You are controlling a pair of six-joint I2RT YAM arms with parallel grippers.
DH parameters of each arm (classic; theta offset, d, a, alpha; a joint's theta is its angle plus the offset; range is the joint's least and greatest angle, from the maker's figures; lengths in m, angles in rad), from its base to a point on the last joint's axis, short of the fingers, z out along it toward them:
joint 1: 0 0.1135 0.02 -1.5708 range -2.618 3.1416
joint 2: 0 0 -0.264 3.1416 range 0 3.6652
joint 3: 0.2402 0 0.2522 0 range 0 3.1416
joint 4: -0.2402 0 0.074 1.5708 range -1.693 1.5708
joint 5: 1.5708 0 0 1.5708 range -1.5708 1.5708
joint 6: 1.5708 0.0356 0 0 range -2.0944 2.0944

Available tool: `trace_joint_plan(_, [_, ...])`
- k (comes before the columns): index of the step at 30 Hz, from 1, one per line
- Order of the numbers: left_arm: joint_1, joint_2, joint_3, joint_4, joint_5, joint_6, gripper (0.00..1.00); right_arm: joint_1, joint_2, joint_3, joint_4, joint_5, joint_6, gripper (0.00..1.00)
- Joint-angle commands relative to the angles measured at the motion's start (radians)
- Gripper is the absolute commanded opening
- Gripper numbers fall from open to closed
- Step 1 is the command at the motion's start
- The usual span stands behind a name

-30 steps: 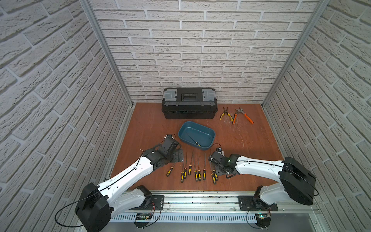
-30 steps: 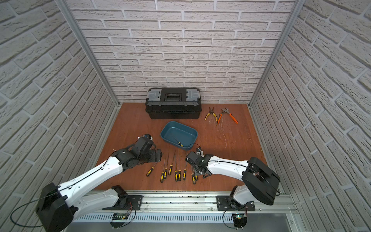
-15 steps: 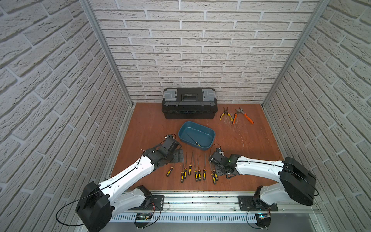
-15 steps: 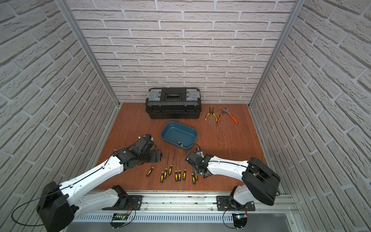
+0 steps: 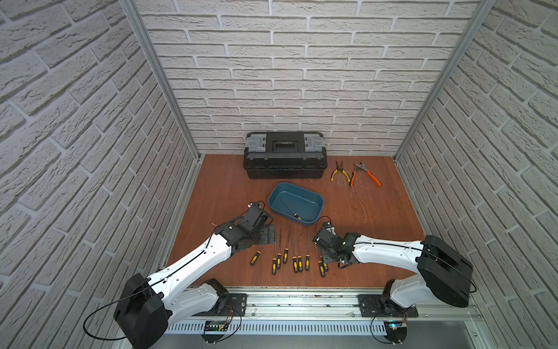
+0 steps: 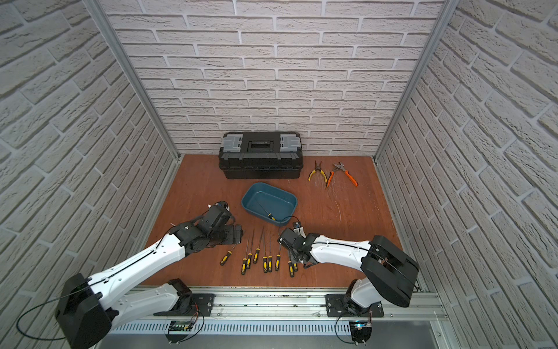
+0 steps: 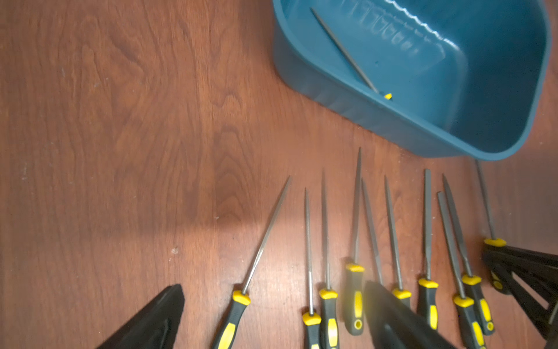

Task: Put the file tool into the storage box
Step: Pick up the file tool from the center of the board, then place the file tool in the storage box.

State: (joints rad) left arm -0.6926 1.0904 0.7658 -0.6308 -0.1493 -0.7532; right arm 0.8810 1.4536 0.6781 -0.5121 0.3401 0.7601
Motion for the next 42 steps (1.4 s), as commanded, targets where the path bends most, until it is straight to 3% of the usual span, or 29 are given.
trace_joint_plan(1, [-0.021,-0.004,0.05,-0.017,-0.029,0.016,0.98,0.001,-0.045,-0.041,-0.052,0.039,0.019,0.08])
trace_joint_plan(10, [-0.083,0.01,0.119,-0.002,-0.05,0.023,0.98,0.001,-0.201,-0.039,-0.134,0.116,0.009,0.02])
trace_joint_plan(22, [-0.07,-0.071,0.172,0.024,-0.08,0.066,0.98,-0.002,-0.382,0.012,-0.212,0.166,-0.073,0.03])
trace_joint_plan(32, [0.075,-0.056,0.23,0.036,0.049,0.123,0.98,-0.05,-0.36,0.157,-0.224,0.152,-0.22,0.03])
trace_joint_plan(42, [0.246,-0.005,0.26,0.059,0.172,0.172,0.98,-0.175,-0.261,0.317,-0.158,-0.027,-0.436,0.03])
